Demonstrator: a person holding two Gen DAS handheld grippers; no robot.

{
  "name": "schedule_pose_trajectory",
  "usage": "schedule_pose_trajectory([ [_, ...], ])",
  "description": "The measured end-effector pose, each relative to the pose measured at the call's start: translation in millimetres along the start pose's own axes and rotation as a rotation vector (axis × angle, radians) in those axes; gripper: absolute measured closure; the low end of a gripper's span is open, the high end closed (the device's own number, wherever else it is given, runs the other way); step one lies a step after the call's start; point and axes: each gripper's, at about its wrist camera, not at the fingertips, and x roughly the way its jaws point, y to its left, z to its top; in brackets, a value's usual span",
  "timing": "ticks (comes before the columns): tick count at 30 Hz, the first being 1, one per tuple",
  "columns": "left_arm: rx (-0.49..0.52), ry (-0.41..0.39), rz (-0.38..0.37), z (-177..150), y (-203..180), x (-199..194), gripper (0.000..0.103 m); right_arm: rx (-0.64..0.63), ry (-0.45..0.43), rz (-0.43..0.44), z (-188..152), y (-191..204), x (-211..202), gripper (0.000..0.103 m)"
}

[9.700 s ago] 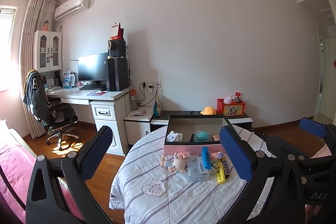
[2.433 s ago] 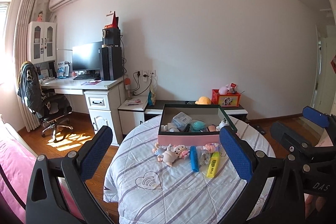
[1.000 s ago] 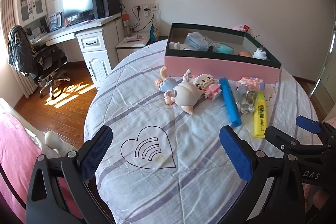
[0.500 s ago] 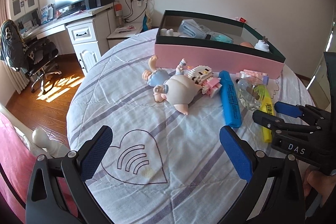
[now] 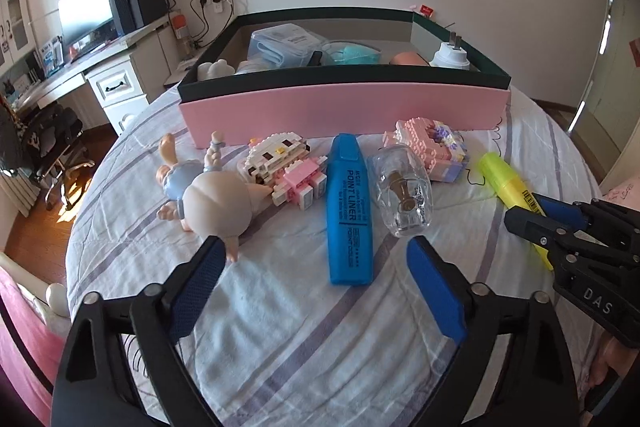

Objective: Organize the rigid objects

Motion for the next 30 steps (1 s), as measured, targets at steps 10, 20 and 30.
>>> schedule_pose_trajectory([
  [10,0.048,0.038,-0.066,8.3,-12.4,12.9,0.077,0.000,-0.006,0.014,4.8,0.7,5.4,0.076],
  [20,-0.016,0.027,-0.123,-38.2,15.5,-30.0,0.078,0.001,0.001,0.067,-13.3,12.7,-8.5,0.076],
  [30,-0.014,0.021,-0.084,-40.5,12.3,-26.1,0.063,-0.031,0.013,0.084,-29.2,45.2,-17.0,0.076],
])
